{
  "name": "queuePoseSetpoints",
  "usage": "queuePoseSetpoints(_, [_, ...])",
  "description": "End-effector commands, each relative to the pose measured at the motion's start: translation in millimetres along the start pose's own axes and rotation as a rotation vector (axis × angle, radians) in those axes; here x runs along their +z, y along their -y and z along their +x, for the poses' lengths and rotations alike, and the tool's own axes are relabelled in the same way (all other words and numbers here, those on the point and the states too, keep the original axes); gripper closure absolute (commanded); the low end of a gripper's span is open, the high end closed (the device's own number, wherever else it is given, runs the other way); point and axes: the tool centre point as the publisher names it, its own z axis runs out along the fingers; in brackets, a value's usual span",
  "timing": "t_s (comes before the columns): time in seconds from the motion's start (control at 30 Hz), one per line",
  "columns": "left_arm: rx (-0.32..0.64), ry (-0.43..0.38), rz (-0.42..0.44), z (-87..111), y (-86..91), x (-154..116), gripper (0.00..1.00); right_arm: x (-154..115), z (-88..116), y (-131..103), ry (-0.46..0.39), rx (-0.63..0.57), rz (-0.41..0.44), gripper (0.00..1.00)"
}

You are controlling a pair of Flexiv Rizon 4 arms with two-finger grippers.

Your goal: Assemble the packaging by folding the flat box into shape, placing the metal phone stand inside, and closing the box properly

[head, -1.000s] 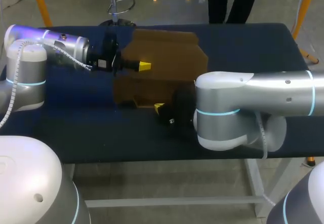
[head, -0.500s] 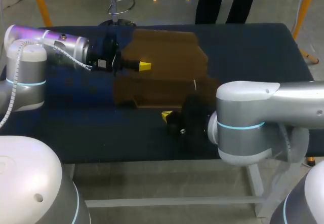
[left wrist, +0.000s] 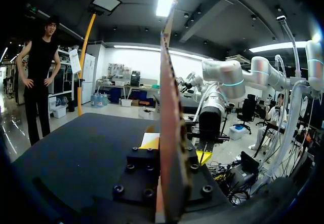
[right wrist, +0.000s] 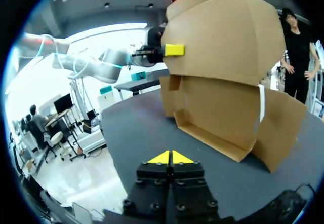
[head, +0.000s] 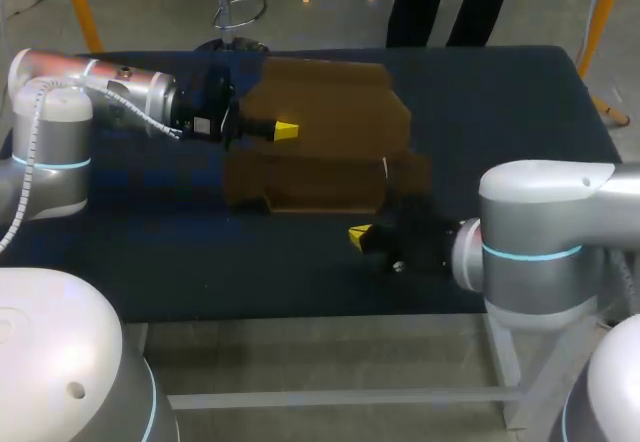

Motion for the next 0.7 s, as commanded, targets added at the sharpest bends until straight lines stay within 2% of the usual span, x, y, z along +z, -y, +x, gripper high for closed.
queuePoseSetpoints(0.03, [-0.001, -0.001, -0.003, 0.2, -2.2, 0, 1.0, -29, -9, 1, -0.101, -0.003, -0.007, 1.0])
queuePoseSetpoints(0.43, [-0.001, -0.001, -0.003, 0.2, -2.2, 0, 1.0, -49, -30, -2, -0.157, -0.032, -0.012, 1.0])
queuePoseSetpoints(0.7, [-0.001, -0.001, -0.003, 0.2, -2.2, 0, 1.0, -57, -52, 0, -0.146, -0.036, 0.013, 1.0])
